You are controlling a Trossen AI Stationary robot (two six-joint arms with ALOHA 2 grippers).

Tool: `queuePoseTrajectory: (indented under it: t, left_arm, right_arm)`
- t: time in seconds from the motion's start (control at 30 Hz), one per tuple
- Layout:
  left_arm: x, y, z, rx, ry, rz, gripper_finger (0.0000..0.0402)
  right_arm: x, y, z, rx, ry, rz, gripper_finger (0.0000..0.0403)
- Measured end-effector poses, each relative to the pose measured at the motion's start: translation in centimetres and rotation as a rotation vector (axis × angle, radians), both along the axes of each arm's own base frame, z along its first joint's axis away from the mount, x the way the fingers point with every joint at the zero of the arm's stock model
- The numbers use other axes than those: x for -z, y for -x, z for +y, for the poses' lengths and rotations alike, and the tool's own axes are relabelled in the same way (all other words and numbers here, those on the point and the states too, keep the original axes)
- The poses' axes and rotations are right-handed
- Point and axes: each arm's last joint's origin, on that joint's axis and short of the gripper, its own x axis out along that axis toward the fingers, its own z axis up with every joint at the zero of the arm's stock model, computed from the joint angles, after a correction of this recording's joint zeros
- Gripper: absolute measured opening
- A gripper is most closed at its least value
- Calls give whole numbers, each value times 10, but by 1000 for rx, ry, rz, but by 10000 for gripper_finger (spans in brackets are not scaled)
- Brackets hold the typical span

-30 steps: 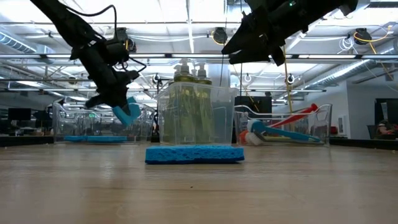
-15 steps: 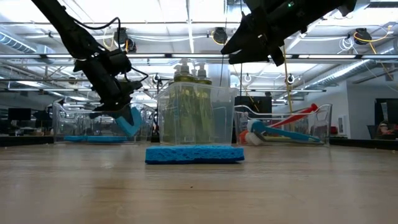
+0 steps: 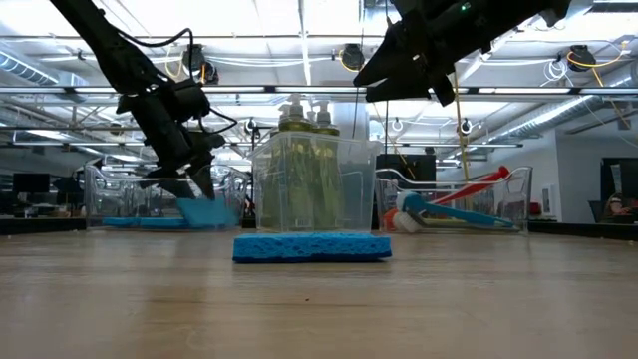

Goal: Pick & Place Kitchen Sink Supplies
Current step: Put the sponge into the left transparent bin

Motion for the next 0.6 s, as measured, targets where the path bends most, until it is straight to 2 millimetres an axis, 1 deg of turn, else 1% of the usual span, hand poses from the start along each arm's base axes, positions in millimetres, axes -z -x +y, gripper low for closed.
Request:
queuePoseTrajectory:
  t: [0.13, 0.3, 0.47, 0.6]
  left_arm:
    - [-10, 7, -2, 3, -25, -2, 239]
    - [-35, 19, -15, 5, -69, -32, 277]
    - [-66, 29, -45, 28, -107, -97, 299]
    - [-92, 34, -74, 83, -174, -202, 307]
  right_arm:
    - [-2, 0, 2, -132, -55, 0, 164]
    - [-3, -1, 4, -375, -116, 27, 164]
    - [0, 0, 6, -509, -111, 64, 164]
    - [1, 1, 7, -533, -76, 81, 164]
